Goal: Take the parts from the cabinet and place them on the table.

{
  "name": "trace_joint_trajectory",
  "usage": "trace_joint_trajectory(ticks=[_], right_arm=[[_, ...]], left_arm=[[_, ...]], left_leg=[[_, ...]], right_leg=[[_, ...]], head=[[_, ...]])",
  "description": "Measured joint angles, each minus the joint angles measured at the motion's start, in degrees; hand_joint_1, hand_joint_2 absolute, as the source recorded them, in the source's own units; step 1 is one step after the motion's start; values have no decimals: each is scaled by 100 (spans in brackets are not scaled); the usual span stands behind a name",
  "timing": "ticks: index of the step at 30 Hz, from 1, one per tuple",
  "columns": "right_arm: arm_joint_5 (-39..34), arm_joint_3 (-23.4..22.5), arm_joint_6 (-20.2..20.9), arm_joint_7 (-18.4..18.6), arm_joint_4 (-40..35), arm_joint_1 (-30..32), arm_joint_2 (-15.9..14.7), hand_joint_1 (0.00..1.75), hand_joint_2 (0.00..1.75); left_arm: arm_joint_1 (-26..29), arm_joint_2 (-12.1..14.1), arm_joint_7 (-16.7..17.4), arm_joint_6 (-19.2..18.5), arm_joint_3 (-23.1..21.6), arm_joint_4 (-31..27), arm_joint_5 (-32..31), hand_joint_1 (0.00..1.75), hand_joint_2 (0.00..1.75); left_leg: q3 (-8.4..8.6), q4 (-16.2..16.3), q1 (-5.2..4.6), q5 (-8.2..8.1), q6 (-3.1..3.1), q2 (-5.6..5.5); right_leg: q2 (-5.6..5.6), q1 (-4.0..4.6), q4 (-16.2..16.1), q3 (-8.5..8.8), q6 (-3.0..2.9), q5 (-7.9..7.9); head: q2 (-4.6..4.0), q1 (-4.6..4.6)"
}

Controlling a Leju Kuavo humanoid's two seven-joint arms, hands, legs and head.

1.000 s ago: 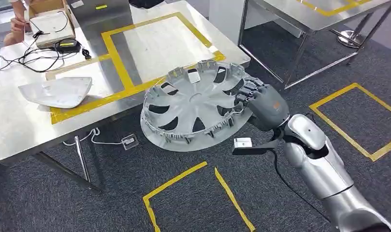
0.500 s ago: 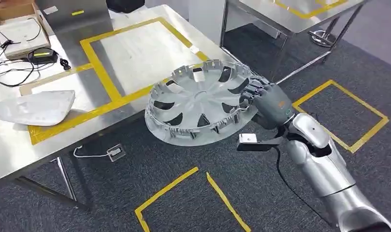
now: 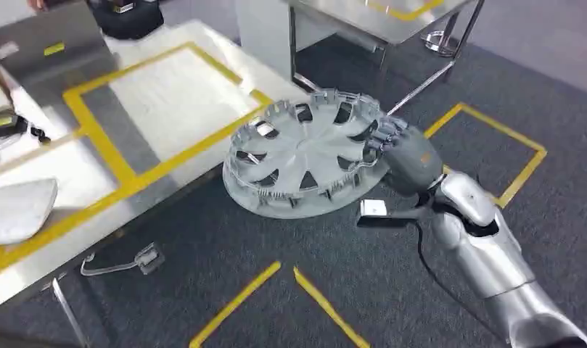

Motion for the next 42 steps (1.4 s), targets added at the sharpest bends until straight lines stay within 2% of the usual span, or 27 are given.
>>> trace_joint_trajectory(ticks=[2,3,4,5,7,8,9,12,14,17,18,19,21,22,23,24,28,30,32,33,34,35,38,39,40,41,42], right_arm=[[39,0,-66,4,0,21,28,175,175],[52,2,-81,-2,0,43,44,175,175],[66,2,-94,-7,0,69,44,175,175],[79,2,-89,-13,0,87,44,175,175],[50,2,-39,-44,0,107,44,175,175],[31,0,-11,-46,0,107,42,175,175],[2,-2,5,-53,-2,100,42,175,175],[-66,-35,29,-61,-20,125,29,175,175],[-81,-55,44,-100,-30,168,2,175,175],[-96,-72,53,-105,-33,206,-9,175,175],[-96,-72,55,-103,-37,240,-11,175,175],[-98,-77,70,-90,-53,294,-11,175,175],[-98,-92,101,-59,-105,384,-13,175,175],[-98,-109,105,-52,-131,408,-17,175,175],[-103,-133,107,-53,-151,417,-22,175,175],[-129,-146,120,-44,-157,413,-22,175,175],[-221,-214,188,-68,-245,496,-44,175,175],[-254,-236,212,-90,-262,525,-66,175,175],[-271,-258,214,-114,-269,537,-66,175,175],[-278,-262,214,-131,-271,543,-66,175,175],[-278,-265,214,-138,-271,559,-66,175,175],[-275,-267,208,-147,-271,587,-66,175,175],[-271,-275,186,-146,-271,619,-66,175,175],[-271,-280,153,-146,-271,609,-66,175,175],[-265,-282,122,-146,-275,614,-66,175,175],[-251,-293,107,-146,-278,608,-66,175,175],[-241,-299,99,-146,-282,620,-66,175,175]], left_arm=[[23,0,11,-2,0,4,-2,0,175],[40,0,26,-2,0,4,-2,0,175],[55,0,28,-4,0,7,-2,0,175],[63,0,26,-4,0,7,0,0,175],[65,7,20,-4,0,7,0,0,175],[71,13,17,-4,2,9,0,0,175],[59,13,15,-4,2,9,0,0,175],[44,13,13,-4,0,9,-4,0,175],[47,13,26,-4,4,9,-9,0,175],[39,11,26,-2,4,9,-9,0,175],[46,11,28,-2,4,9,-11,0,175],[52,13,28,-2,4,9,-13,0,175],[56,9,33,-2,4,9,-26,0,175],[55,4,33,-2,4,11,-31,0,175],[59,-2,35,-2,4,11,-33,0,175],[50,-4,37,0,4,11,-35,0,175],[51,2,48,7,4,9,-35,0,175],[39,2,44,11,4,9,-35,0,175],[36,0,44,11,4,11,-37,0,175],[46,0,44,11,4,11,-39,0,175],[56,0,44,11,4,11,-42,0,175],[62,0,44,11,4,11,-44,0,175],[64,4,44,11,4,11,-50,0,175],[73,7,44,11,7,13,-50,0,175],[63,9,44,11,4,13,-52,0,175],[67,9,44,13,4,13,-57,0,175],[77,9,44,11,6,13,-68,0,175]], left_leg=[[-585,896,13,-290,-18,-63],[-797,1145,12,-274,-19,-74],[-881,1135,13,-113,-14,-74],[-843,860,13,210,-1,-74],[-548,-58,13,902,45,-77],[-464,-338,5,987,74,-90],[-316,-519,-5,857,101,-101],[-311,-522,-24,806,213,-100],[-195,-558,14,769,300,-111],[-122,-557,5,677,358,-117],[-90,-553,3,639,356,-118],[-41,-550,4,596,351,-122],[85,-549,4,503,328,-135],[161,-549,4,451,310,-135],[162,-552,3,401,287,-133],[208,-548,-16,377,252,-130],[283,-511,-43,347,120,-120],[-37,63,-28,330,73,-124],[-570,835,-2,-2,23,-122],[-789,1113,-3,-192,18,-122],[-908,1183,-1,-235,13,-122],[-917,1050,2,-139,11,-122],[-558,-203,0,831,74,-122],[-556,-534,-14,1033,105,-123],[-544,-487,-32,795,132,-118],[-487,-510,-32,925,168,-125],[-500,-524,-27,927,205,-121]], right_leg=[[81,2,4,38,-22,-57],[124,2,6,75,-15,-94],[163,1,8,130,-1,-138],[197,0,11,208,13,-193],[225,-4,13,371,45,-306],[236,4,14,405,78,-356],[283,33,39,415,130,-404],[281,16,31,447,215,-365],[248,-1,327,305,264,-409],[233,-9,1488,-464,337,-848],[232,-9,1753,-681,341,-916],[231,-9,1776,-789,333,-819],[226,-10,1134,-615,308,-291],[215,-7,581,-401,285,64],[182,5,122,-257,252,289],[175,57,92,-238,227,51],[215,23,16,-83,57,71],[205,8,-23,26,-21,12],[210,7,-22,81,-40,-60],[220,7,-22,126,-40,-105],[230,5,-21,183,-37,-150],[236,5,-21,259,-30,-200],[239,5,-20,491,12,-372],[243,27,23,525,43,-429],[266,33,7,495,82,-462],[264,28,-8,502,129,-505],[269,40,73,539,159,-470]], head=[[0,0],[0,-4],[0,-2],[0,-2],[0,-2],[0,-2],[0,-7],[0,13],[0,33],[0,46],[0,44],[0,46],[0,46],[0,48],[0,46],[0,39],[0,52],[0,22],[0,28],[0,26],[0,28],[0,26],[0,26],[0,22],[0,22],[0,20],[0,24]])
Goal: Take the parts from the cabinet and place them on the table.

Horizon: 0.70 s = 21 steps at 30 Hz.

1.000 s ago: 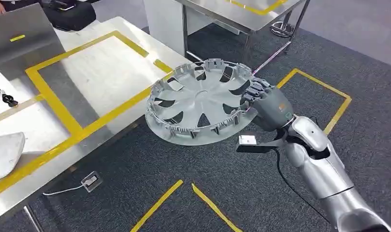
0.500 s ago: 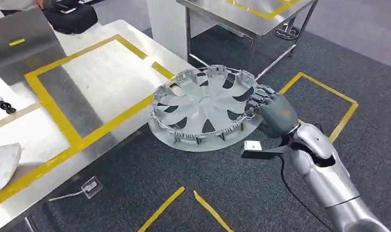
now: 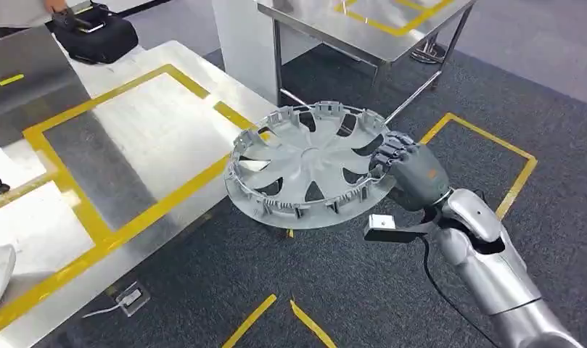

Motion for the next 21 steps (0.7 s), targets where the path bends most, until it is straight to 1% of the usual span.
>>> trace_joint_trajectory(ticks=[1,2,3,4,5,6,7,8,9,10,11,12,13,14,15,16,17,18,19,20,21], right_arm=[[15,-15,-2,2,0,5,-17,175,175],[31,-20,-2,0,-2,17,-28,175,175],[39,-20,-2,-2,-2,8,-33,175,175],[42,-26,-4,0,-2,-1,-39,175,175],[35,-35,-2,0,-2,4,-42,175,175],[26,-37,7,0,-2,16,-42,175,175],[20,-37,15,0,-2,31,-42,175,175],[20,-37,28,0,-2,48,-42,175,175],[20,-37,35,2,-2,65,-42,175,175],[20,-41,37,2,-2,76,-42,175,175],[18,-59,35,2,-2,77,-42,175,175],[11,-77,35,2,-2,74,-42,175,175],[7,-83,35,9,-2,78,-42,175,175],[0,-101,31,9,-7,102,-44,175,175],[-2,-127,31,15,-15,115,-44,175,175],[7,-127,31,17,-20,120,-44,175,175],[13,-127,31,17,-33,131,-42,175,175],[16,-131,28,33,-37,138,-42,175,175],[18,-151,26,35,-39,146,-42,175,175],[18,-157,20,35,-44,152,-42,175,175],[18,-157,20,33,-50,161,-42,175,175]], left_arm=[[-3,-2,0,0,0,0,-2,0,175],[-7,-7,-4,0,0,0,-6,0,175],[-19,-2,-4,0,0,-2,-9,0,175],[-35,-2,-7,2,0,-4,-11,0,175],[-34,-2,-5,2,0,-2,-13,0,175],[-33,-2,-2,2,0,-2,-13,0,175],[-32,0,4,26,0,-2,-13,0,175],[-28,0,22,59,0,-2,-13,0,175],[-26,0,44,96,0,-2,-13,0,175],[-24,-2,55,131,2,-2,-11,0,175],[-29,-11,61,181,9,-2,-7,0,175],[-35,-13,61,214,18,-2,0,0,175],[-52,-13,59,229,22,-2,0,0,175],[-57,-13,68,236,22,-2,0,0,175],[-49,-13,70,238,22,-2,0,0,175],[-33,-13,72,238,22,-2,0,0,175],[-31,-7,81,238,24,-2,0,0,175],[-33,-9,87,238,24,-2,0,0,175],[-46,-9,90,238,24,0,0,0,175],[-53,-11,96,238,24,0,0,0,175],[-55,-13,96,238,24,2,0,0,175]], left_leg=[[82,5,7,-4,37,-9],[139,-20,33,-15,65,-10],[169,-20,36,-39,101,-14],[182,-19,36,-58,127,-19],[197,-17,35,-75,132,-46],[212,-15,34,-100,129,-74],[234,-13,35,-125,124,-104],[263,-12,36,-149,116,-136],[300,-9,39,-176,104,-194],[344,-4,43,-204,84,-246],[379,4,46,-237,59,-306],[375,13,45,-264,26,-350],[352,22,42,-261,-17,-426],[331,9,48,-270,-60,-467],[348,56,42,-247,-100,-499],[363,33,24,-252,-119,-516],[322,66,27,-302,-139,-441],[276,202,8,-384,-168,-233],[124,525,10,-561,-193,-119],[-90,929,21,-750,-211,-68],[-323,1360,26,-929,-216,-46]], right_leg=[[1,-8,-6,41,21,-20],[-19,-24,118,-31,46,-34],[-35,-28,400,-183,74,-65],[-40,-36,795,-436,109,-177],[-41,-48,1203,-718,140,-374],[-41,-54,1503,-953,166,-550],[-41,-63,1654,-1117,179,-662],[-44,-77,1621,-1176,190,-652],[-43,-93,1376,-1134,190,-440],[-27,-107,938,-974,191,-72],[47,-124,361,-761,183,349],[243,-150,9,-682,177,522],[222,-93,20,-683,134,273],[214,-76,16,-645,88,419],[165,-75,4,-646,38,451],[89,-86,6,-612,-4,448],[45,-107,-24,-568,-40,463],[-2,-100,-26,-536,-70,447],[-54,-94,-23,-524,-102,429],[-106,-82,-17,-520,-118,418],[-167,-76,-13,-519,-138,405]], head=[[0,-2],[0,4],[0,9],[0,15],[0,11],[0,11],[0,13],[0,13],[0,13],[0,13],[0,13],[0,13],[0,13],[0,6],[0,11],[0,2],[0,11],[0,-11],[0,-15],[0,-15],[0,-13]])
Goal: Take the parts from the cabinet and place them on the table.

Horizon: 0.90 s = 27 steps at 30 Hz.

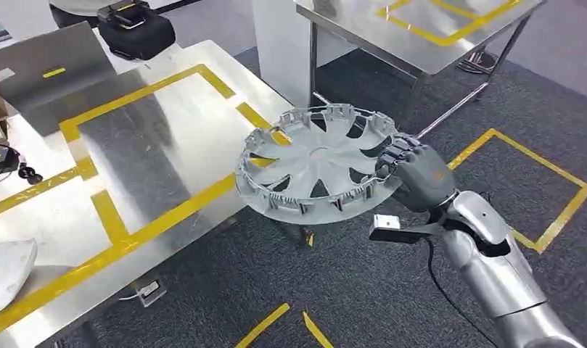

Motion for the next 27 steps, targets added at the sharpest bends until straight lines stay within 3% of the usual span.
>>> trace_joint_trajectory(ticks=[1,2,3,5,6,7,8,9,10,11,12,13,14,15,16,17,18,20,21,22,25,26,27], right_arm=[[0,0,-2,0,-2,19,0,175,175],[0,-2,-2,0,-4,44,0,175,175],[2,-4,-2,0,-4,63,0,175,175],[2,-11,0,2,-39,108,0,175,175],[2,-17,2,0,-61,120,0,175,175],[0,-20,2,-2,-70,129,0,175,175],[-6,-30,2,0,-90,131,-2,175,175],[-7,-41,6,0,-100,134,2,175,175],[-4,-42,13,-7,-105,133,4,175,175],[-4,-44,20,-7,-116,128,4,175,175],[4,-55,41,-9,-131,117,7,175,175],[7,-72,66,-22,-135,98,4,175,175],[13,-90,102,-33,-129,70,0,175,175],[33,-90,144,-46,-116,19,2,175,175],[59,-83,184,-70,-78,-53,9,175,175],[109,-55,212,-89,8,-161,18,175,175],[146,-20,240,-111,111,-302,26,175,175],[155,92,302,-136,357,-702,55,175,175],[142,164,319,-136,514,-932,81,175,175],[120,253,330,-148,710,-1172,128,175,175],[28,464,365,-177,1179,-1720,304,175,175],[2,527,374,-192,1327,-1868,372,175,175],[-15,593,372,-201,1465,-1999,466,175,175]], left_arm=[[6,-2,-2,0,0,2,0,0,175],[9,-2,-2,2,0,2,0,0,175],[14,-2,-4,2,0,2,0,0,175],[16,0,-9,2,2,2,0,0,175],[12,4,-11,2,2,0,-2,0,175],[-4,9,-9,2,2,0,-2,0,175],[-17,9,-11,2,2,0,-2,0,175],[-11,9,-9,2,2,0,-9,0,175],[-2,9,-4,2,2,0,-15,0,175],[-5,9,-4,2,2,0,-29,0,175],[-2,4,-2,0,2,0,-35,0,175],[-19,7,-2,-9,2,0,-37,0,175],[-41,2,-5,-18,2,-2,-44,0,175],[-47,0,-4,-17,2,0,-46,0,175],[-48,-2,0,-17,2,0,-55,0,175],[-45,-2,13,-22,2,0,-68,0,175],[-41,-2,22,-26,2,0,-83,0,175],[-45,-20,26,-26,2,0,-101,0,175],[-50,-33,26,-26,2,0,-105,0,175],[-62,-33,22,-26,2,0,-107,0,175],[-56,-35,22,-28,2,0,-122,0,175],[-61,-33,28,-28,2,0,-129,0,175],[-65,-31,48,-28,2,-4,-142,0,175]], left_leg=[[-170,291,1,-79,-5,6],[-197,297,1,-25,-9,11],[-111,76,0,137,-4,25],[344,-855,-9,629,48,134],[554,-1289,-42,767,109,379],[526,-1343,-75,577,155,472],[526,-1330,-69,577,161,455],[521,-1336,-81,713,204,374],[523,-1338,-84,718,218,320],[620,-1392,-44,775,269,256],[615,-1414,-15,796,282,195],[608,-1411,4,811,305,136],[600,-1411,10,822,324,67],[591,-1408,9,821,325,-5],[583,-1399,9,821,325,-67],[580,-1389,10,821,325,-130],[580,-1381,11,820,323,-180],[582,-1356,13,815,304,-273],[578,-1344,15,810,275,-306],[529,-1327,-17,810,222,-337],[506,-1376,19,873,101,-404],[491,-1375,4,864,63,-429],[450,-1292,14,814,41,-322]], right_leg=[[-57,6,3,4,-8,-13],[-108,9,9,14,-8,-23],[-154,14,13,22,-7,-33],[-245,25,17,58,15,-55],[-293,32,17,77,31,-67],[-337,58,36,82,55,-76],[-378,56,28,71,93,-89],[-450,53,28,106,141,-114],[-498,57,8,135,163,-113],[-529,64,17,153,209,-143],[-278,23,114,131,261,-215],[-88,15,385,14,285,-414],[12,5,840,-192,308,-654],[42,0,1265,-399,325,-833],[45,-2,1602,-572,335,-921],[45,-6,1675,-623,337,-865],[45,-15,1490,-553,330,-695],[73,-32,591,-144,306,-188],[163,-47,151,53,295,-55],[281,-36,54,97,290,-152],[201,21,58,74,168,-103],[168,-23,19,86,115,-73],[94,-26,-4,94,73,-55]], head=[[0,-2],[0,-2],[0,-2],[0,-2],[0,-2],[0,2],[0,0],[0,-2],[0,4],[0,0],[0,15],[0,24],[0,37],[0,39],[0,33],[0,42],[0,42],[0,44],[0,42],[0,39],[0,35],[0,35],[0,37]])
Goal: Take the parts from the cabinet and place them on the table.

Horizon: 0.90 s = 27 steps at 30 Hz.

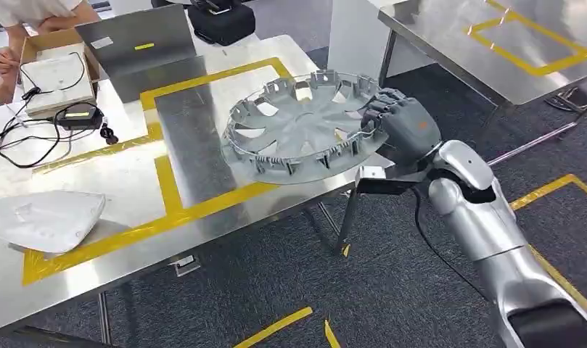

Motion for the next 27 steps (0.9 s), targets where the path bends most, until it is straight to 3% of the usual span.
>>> trace_joint_trajectory(ticks=[1,2,4,5,6,7,9,10,11,12,13,21,27], right_arm=[[-24,46,-9,-16,131,-127,55,175,175],[-50,103,-22,-22,315,-271,129,175,175],[-46,211,-74,17,667,-501,283,175,175],[-54,281,-77,69,865,-634,377,175,175],[-66,338,-70,128,1091,-780,482,175,175],[-33,385,-79,208,1312,-940,588,175,175],[127,516,-193,389,1797,-1302,826,175,175],[173,570,-234,450,2033,-1486,932,175,175],[197,599,-234,502,2234,-1643,1003,175,175],[212,625,-230,511,2409,-1779,1082,175,175],[219,647,-227,516,2555,-1878,1130,175,175],[240,771,-230,559,3234,-2256,1464,175,175],[232,776,-210,597,3425,-2304,1556,175,175]], left_arm=[[-17,0,15,0,0,0,-9,0,175],[-32,0,46,0,0,2,-13,0,175],[-41,0,78,0,-2,2,-26,0,175],[-35,-2,100,0,-2,4,-54,0,175],[-29,-2,114,-2,-4,4,-85,0,175],[-31,0,133,-7,-7,4,-112,0,175],[-39,4,146,-31,-15,0,-146,0,175],[-54,7,146,-39,-17,-4,-151,0,175],[-66,4,138,-42,-17,-4,-151,0,175],[-67,-4,124,-42,-17,-2,-149,0,175],[-67,-2,125,-44,-17,-2,-149,0,175],[-79,-4,127,-44,-20,0,-149,0,175],[-78,-4,114,-44,-26,0,-171,0,175]], left_leg=[[-116,215,-15,-148,-30,169],[-321,642,-7,-367,-51,260],[-725,1463,2,-676,-78,317],[-814,1633,3,-677,-82,325],[-776,1547,3,-563,-77,327],[-620,1222,1,-350,-63,330],[-99,206,-9,101,9,393],[17,-49,-45,24,42,463],[35,-73,-38,62,69,452],[32,-88,-15,93,36,436],[32,-87,-20,90,41,419],[9,-82,-34,86,115,390],[6,-81,-35,88,123,390]], right_leg=[[-19,3,-4,0,-50,0],[-71,14,0,-5,-75,-3],[-120,33,4,-5,-92,-10],[-139,39,7,-6,-93,-11],[-151,43,10,-6,-94,-12],[-165,50,17,-6,-93,-13],[-184,64,24,-3,-81,-21],[-193,104,37,-18,-59,-30],[-193,114,44,-34,-38,-29],[-195,153,60,-41,-78,-50],[-196,143,52,-38,-119,-28],[-225,135,-37,-7,-15,14],[-224,134,-41,-8,11,22]], head=[[0,-48],[0,-42],[0,-44],[0,-44],[0,-44],[0,-44],[0,-44],[0,-44],[0,-35],[0,-37],[0,-35],[0,-37],[0,-37]])
